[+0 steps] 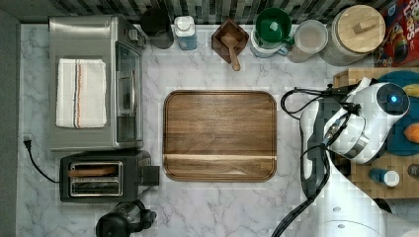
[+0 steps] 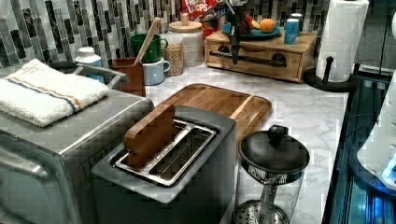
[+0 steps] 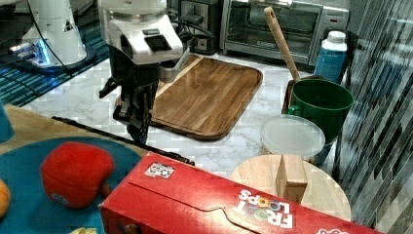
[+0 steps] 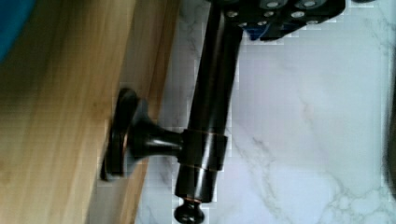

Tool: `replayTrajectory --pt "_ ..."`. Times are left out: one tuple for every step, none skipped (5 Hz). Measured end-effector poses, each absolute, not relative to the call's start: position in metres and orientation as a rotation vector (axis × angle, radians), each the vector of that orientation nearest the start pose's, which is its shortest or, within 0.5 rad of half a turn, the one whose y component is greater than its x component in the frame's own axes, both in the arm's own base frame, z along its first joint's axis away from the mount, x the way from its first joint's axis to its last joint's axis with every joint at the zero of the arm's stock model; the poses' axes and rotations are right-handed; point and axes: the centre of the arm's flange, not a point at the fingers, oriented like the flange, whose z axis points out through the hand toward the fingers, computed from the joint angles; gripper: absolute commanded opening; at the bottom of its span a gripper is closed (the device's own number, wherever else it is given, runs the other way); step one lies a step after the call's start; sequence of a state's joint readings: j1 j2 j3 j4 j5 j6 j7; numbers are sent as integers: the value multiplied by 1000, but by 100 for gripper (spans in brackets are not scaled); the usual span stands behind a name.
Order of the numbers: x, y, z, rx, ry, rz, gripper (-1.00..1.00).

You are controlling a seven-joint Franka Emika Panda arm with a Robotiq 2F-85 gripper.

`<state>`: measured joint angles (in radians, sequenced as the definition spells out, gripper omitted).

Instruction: Close the drawer.

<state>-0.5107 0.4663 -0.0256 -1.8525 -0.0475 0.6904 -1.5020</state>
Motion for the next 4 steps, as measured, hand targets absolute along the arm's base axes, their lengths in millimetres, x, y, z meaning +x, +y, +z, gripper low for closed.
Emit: replayTrajectory --pt "547 -324 266 -3120 -351 121 -100" --pt "547 -325 266 -3120 -350 122 -100" --pt "548 -325 267 -3115 -351 132 -100" --pt "549 -325 266 -3114 -350 133 -100"
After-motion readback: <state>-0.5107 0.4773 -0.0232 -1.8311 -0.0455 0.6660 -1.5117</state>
